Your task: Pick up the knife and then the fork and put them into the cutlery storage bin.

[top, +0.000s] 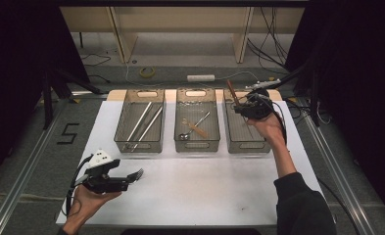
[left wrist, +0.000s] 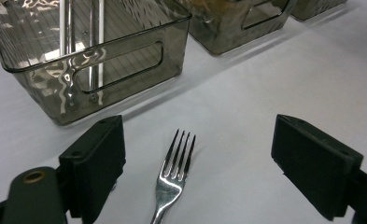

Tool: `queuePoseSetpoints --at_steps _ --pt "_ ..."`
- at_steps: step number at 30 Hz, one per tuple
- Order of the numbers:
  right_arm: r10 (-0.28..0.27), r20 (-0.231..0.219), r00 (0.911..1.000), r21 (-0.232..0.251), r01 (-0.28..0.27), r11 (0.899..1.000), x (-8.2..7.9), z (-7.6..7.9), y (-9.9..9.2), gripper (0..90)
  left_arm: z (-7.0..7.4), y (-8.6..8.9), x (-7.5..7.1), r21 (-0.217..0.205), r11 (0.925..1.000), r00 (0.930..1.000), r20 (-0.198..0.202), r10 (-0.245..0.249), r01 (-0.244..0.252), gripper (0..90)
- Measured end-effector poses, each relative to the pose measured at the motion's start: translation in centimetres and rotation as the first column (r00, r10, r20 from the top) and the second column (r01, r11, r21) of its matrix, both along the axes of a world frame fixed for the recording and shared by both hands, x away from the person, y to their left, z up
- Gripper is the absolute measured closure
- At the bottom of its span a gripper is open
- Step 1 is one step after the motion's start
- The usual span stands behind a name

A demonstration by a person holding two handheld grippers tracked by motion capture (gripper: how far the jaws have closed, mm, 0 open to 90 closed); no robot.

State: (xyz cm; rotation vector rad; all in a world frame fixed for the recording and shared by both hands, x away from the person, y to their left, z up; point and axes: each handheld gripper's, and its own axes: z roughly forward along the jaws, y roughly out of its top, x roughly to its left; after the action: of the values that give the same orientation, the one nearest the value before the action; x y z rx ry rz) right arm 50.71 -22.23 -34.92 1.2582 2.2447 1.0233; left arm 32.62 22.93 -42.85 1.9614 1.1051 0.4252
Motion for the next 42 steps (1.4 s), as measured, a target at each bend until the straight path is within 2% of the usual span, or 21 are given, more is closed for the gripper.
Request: queuePoseSetpoints --at_steps 2,7,18,31,32,34,35,38,42 --pt "-0.016 -0.012 0.9998 0.013 0.016 1.0 0.4 -0.2 0.0 79.2 0.0 0.0 0.0 -0.004 1.0 1.0 -0.002 0.001 -0.001 17.1" --pt "-0.059 -0.036 0.9976 0.01 0.06 0.998 1.5 -1.3 0.0 79.2 -0.1 -0.2 0.0 0.004 1.0 1.0 -0.003 -0.008 0.008 17.1" --pt "-0.119 -0.068 0.9906 0.014 0.12 0.993 2.6 -2.8 0.1 79.1 -0.1 -0.2 -0.1 0.004 1.0 1.0 -0.001 -0.008 0.008 17.1" --pt "-0.203 -0.13 0.9705 0.037 0.209 0.977 2.8 -5.0 -0.2 78.0 -0.1 -0.2 0.0 0.005 0.9999 1.0 0.0 -0.009 0.009 17.1" --pt "-0.213 -0.141 0.9669 0.037 0.22 0.975 2.9 -5.0 -0.2 77.1 -0.1 -0.2 0.0 0.005 0.9999 1.0 0.0 -0.009 0.009 17.1" --pt "-0.229 -0.167 0.9589 0.037 0.238 0.971 3.0 -5.1 -0.2 67.9 -0.1 -0.2 0.0 0.008 0.9999 1.0 0.0 -0.008 0.008 17.1" --pt "-0.233 -0.167 0.958 0.032 0.242 0.97 3.0 -5.1 -0.2 66.5 -0.1 -0.1 0.0 0.011 0.9999 0.9999 0.0 -0.01 0.01 17.1" --pt "-0.227 -0.155 0.9616 0.052 0.237 0.97 2.8 -4.8 -0.5 58.5 -0.1 -0.1 0.0 0.013 0.9999 0.9999 -0.003 -0.012 0.012 17.1" --pt "-0.209 -0.145 0.9671 0.04 0.217 0.975 2.3 -4.2 -0.7 50.9 -0.1 -0.2 0.1 0.017 0.9997 0.9998 -0.014 -0.015 0.016 17.2"
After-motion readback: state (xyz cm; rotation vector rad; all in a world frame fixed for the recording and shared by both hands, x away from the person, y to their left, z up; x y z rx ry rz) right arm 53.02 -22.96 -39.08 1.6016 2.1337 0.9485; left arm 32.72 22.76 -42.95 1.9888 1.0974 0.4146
